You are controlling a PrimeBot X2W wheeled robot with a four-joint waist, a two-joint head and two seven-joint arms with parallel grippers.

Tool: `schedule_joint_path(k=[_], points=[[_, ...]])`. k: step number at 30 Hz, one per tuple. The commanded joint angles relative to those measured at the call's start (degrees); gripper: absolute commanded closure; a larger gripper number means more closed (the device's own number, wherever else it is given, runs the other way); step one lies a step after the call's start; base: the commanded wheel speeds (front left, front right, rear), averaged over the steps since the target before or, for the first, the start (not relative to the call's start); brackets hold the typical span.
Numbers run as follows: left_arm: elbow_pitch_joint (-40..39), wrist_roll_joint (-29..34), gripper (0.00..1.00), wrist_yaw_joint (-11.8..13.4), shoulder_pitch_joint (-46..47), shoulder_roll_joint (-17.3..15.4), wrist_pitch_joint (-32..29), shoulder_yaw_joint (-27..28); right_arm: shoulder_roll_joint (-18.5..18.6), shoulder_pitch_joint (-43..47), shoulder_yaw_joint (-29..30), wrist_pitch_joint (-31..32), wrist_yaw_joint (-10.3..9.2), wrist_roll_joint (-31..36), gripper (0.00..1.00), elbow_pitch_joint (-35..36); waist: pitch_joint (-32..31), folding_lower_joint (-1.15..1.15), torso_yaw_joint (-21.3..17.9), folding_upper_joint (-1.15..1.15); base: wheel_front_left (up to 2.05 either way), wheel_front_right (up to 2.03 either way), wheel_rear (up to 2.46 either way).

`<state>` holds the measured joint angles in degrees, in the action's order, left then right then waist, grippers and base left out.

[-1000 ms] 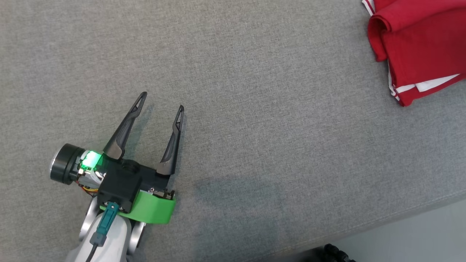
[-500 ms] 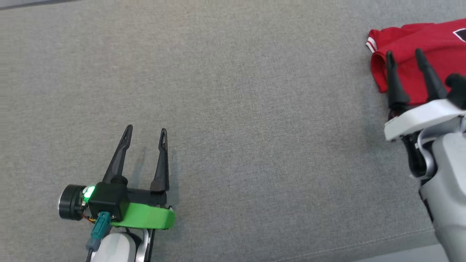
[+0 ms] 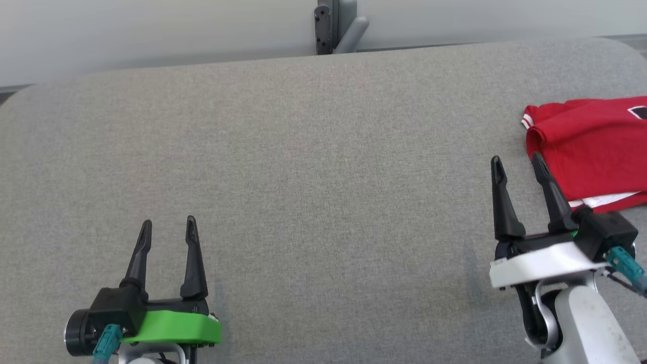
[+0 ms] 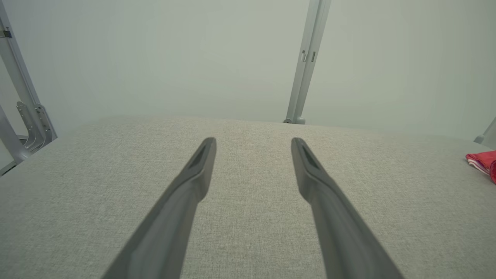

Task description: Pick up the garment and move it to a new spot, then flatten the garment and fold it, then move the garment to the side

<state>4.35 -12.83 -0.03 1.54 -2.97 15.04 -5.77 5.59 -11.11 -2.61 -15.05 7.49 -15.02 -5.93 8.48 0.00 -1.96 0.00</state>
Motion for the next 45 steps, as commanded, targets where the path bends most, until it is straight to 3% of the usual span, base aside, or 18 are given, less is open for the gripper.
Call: schedule_joint_path(k=[1,9,16,45], points=[[-0.49,0.07,0.0,0.3,-0.96,0.04,0.14,0.2,-0.24,2.03,0.12,-0.1,-0.01,1.41,0.0,1.3,-3.87,0.0,1.76,0.0,0.0,0.0,0.0],[-2.57,1.66,0.0,0.37,-4.94,0.04,0.15,-0.59,-1.53,11.56,-0.51,-0.11,-0.01,7.25,0.0,6.81,-7.67,0.0,1.73,0.0,0.0,0.0,0.0],[-3.38,2.44,0.0,0.88,-7.74,0.04,0.14,-1.28,-2.2,16.17,-0.23,-0.11,-0.01,7.58,0.0,7.85,-10.04,0.0,1.19,0.0,0.0,0.0,0.0],[-1.24,4.39,0.0,0.9,-9.08,0.05,0.14,-2.18,-2.67,18.28,-0.08,-0.12,-0.01,6.18,0.0,7.03,-11.64,0.0,0.99,0.0,0.0,0.0,0.0]])
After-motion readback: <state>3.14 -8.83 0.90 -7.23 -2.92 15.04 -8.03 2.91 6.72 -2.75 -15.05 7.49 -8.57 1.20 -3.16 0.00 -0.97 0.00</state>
